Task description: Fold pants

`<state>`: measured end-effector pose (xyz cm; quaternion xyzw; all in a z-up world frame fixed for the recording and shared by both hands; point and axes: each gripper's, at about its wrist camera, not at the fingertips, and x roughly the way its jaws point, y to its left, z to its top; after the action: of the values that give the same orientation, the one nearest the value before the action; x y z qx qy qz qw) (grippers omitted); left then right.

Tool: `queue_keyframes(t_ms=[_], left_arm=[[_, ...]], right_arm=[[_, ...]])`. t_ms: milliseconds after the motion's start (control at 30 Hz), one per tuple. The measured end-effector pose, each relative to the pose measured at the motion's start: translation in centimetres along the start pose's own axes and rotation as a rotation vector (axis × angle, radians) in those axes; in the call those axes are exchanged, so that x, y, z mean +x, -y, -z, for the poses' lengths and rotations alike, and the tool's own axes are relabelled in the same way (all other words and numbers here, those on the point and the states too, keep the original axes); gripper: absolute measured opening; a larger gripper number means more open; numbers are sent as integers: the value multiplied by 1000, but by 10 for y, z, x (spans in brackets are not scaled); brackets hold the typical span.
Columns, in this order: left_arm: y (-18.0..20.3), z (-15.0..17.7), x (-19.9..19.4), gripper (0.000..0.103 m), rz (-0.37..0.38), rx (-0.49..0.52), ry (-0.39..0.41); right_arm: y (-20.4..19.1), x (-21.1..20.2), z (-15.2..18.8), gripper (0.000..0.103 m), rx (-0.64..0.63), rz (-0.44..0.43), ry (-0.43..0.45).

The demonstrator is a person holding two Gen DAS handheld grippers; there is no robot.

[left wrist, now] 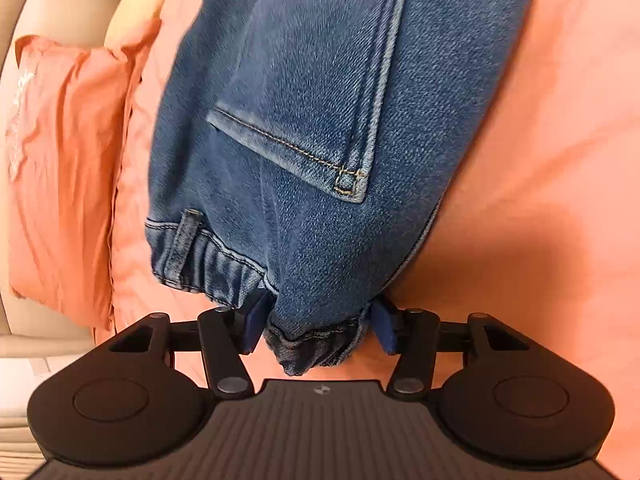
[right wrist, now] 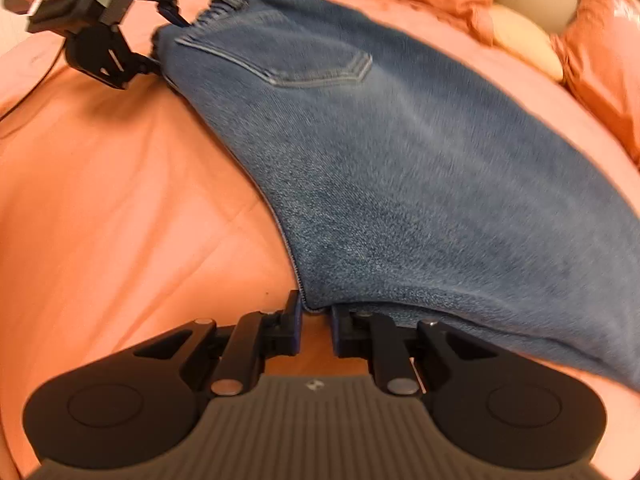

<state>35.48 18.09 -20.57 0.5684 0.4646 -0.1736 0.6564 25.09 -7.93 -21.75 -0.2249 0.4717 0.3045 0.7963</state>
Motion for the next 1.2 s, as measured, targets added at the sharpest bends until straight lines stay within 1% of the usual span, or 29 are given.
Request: queue_keyframes(t_ms=[67,133,167,200,267,333,400,467,533,600,633,700,800,867,1000,1133,1200], left_arm=[[-2,-3,2,63,-7,-11,-12],[-1,-4,-3,65,-25,-5,-20],[-1,-4,-6,69,-38,-1,-21],[-1,-5,-10,71,-47,2,-19],[-4,-3,-26,70,-34,-29,1],[-8,-4,-49,70,5,-82,44],[-3,-4,-77,70,7,-114,96],[8,-11,-104,70,24,-141,150],[17,-23,-126,70,46,-167,205],[26,-39,-146,70,59,-179,272],[35,-43,-156,70,58,-177,302],[48,-59,-168,70,59,-163,361],[66,-84,-177,70,85,-171,401],[78,-100,-180,71,100,-175,413],[103,-130,-170,71,118,-154,401],[119,-153,-156,71,136,-155,346],[127,-162,-149,71,127,-131,319]], right_arm=[[2,-4,2,10,8,-4,5],[7,-6,0,9,30,-19,-18],[10,-6,0,0,63,-48,-55],[11,-9,3,0,79,-62,-58],[13,-22,12,1,58,-35,-30],[24,-34,19,5,95,-34,-13],[37,-46,28,4,140,-32,-6],[48,-56,39,5,150,-12,-6],[60,-66,53,7,158,20,-13],[75,-78,67,15,161,49,-19],[81,-85,73,21,158,72,-22],[97,-98,86,23,146,114,-30],[124,-116,104,25,109,183,-41],[142,-128,119,34,65,237,-46],[181,-144,147,34,-21,334,-88],[219,-151,172,35,-78,411,-129],[234,-149,181,38,-121,441,-138]])
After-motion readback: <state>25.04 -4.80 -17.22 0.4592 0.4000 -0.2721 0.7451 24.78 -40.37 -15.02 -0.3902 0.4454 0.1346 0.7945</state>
